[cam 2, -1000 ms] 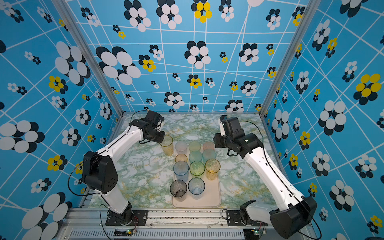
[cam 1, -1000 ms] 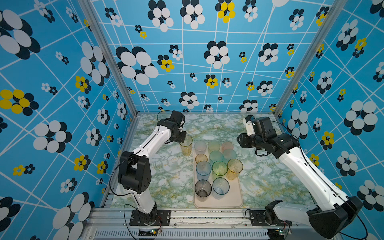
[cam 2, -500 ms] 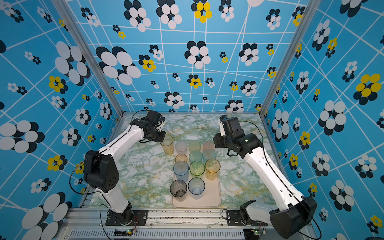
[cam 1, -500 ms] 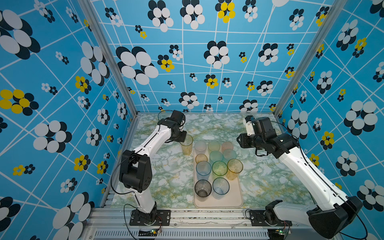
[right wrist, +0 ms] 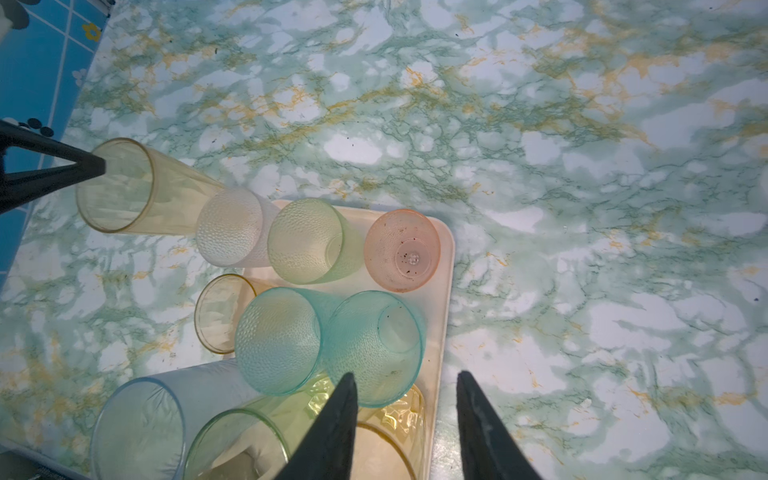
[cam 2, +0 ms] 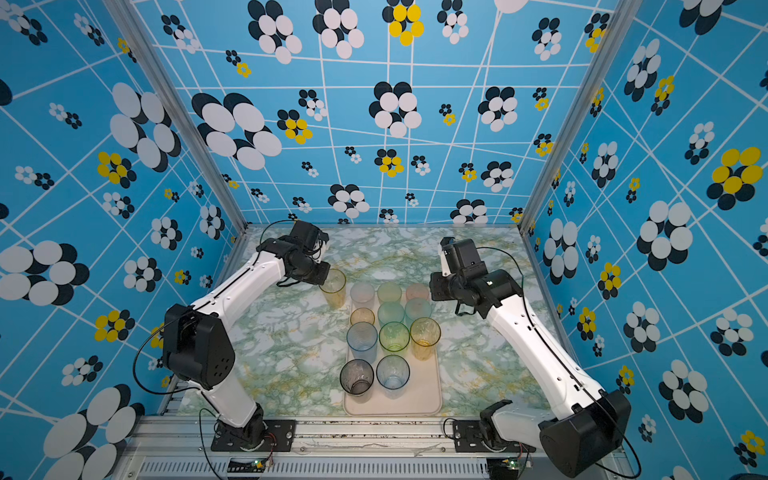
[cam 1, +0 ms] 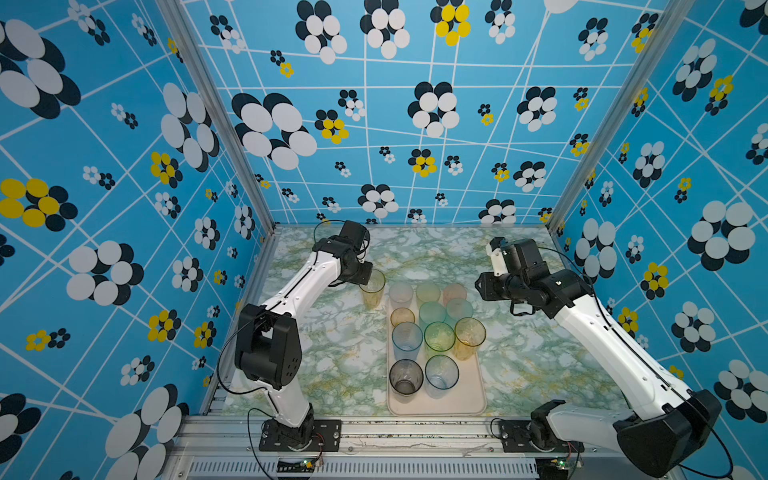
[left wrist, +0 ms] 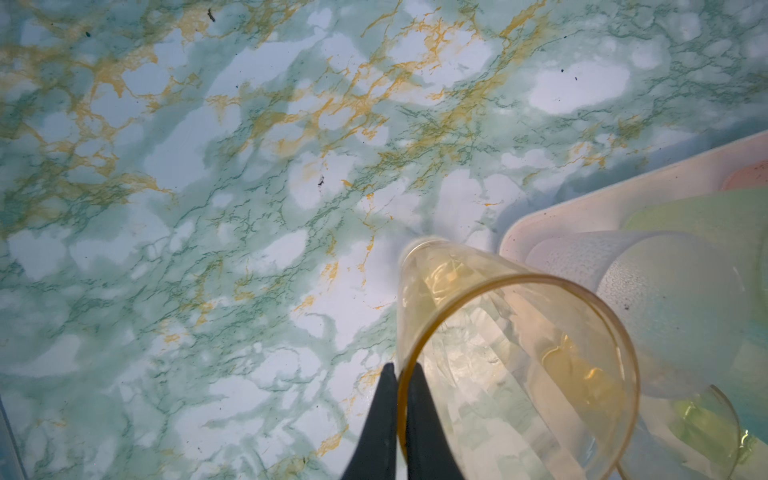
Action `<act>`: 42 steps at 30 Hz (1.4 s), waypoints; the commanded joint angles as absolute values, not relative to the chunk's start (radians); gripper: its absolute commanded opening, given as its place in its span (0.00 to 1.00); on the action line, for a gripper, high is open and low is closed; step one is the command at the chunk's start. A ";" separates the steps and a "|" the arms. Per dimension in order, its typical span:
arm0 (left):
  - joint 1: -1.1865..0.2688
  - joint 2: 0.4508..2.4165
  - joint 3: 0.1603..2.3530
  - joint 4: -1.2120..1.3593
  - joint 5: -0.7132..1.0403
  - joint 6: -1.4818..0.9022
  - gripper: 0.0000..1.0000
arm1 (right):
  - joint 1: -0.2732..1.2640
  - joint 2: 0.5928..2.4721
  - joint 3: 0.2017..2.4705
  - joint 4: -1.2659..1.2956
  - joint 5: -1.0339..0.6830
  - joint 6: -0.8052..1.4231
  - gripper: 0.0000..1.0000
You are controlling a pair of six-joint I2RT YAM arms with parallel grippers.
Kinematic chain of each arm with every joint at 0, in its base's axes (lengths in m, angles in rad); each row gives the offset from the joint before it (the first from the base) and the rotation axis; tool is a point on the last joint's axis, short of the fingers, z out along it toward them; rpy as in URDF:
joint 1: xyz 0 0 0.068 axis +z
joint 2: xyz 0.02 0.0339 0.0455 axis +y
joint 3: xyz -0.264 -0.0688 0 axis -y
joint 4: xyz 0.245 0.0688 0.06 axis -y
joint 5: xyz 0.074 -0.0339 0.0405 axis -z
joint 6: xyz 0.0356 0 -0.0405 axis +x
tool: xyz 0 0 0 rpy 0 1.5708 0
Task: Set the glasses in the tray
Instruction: 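Close the left gripper on the yellow cup rim and lift it, then carry the yellow cup with the left gripper over the tray's near corner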
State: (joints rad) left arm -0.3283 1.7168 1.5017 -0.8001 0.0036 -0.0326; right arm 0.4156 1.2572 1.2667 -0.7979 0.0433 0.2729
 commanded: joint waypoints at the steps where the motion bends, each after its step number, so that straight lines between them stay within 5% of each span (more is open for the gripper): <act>1: -0.326 1.634 1.501 -0.783 0.000 -0.025 0.00 | 0.381 1.225 1.235 -0.774 0.062 0.295 0.41; 20: -0.506 1.355 1.742 -0.887 0.111 0.009 0.02 | 0.274 1.239 1.181 -0.703 0.059 0.339 0.40; 42: -1.008 1.614 2.081 -1.181 0.272 0.201 0.03 | 0.166 1.288 1.180 -0.648 -0.028 0.388 0.40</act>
State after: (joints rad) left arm -0.9707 1.5826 2.0235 -1.1152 0.2192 0.1452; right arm 0.1677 1.2785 1.1862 -0.6685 -0.0032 0.3759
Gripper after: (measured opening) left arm 0.073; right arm 0.402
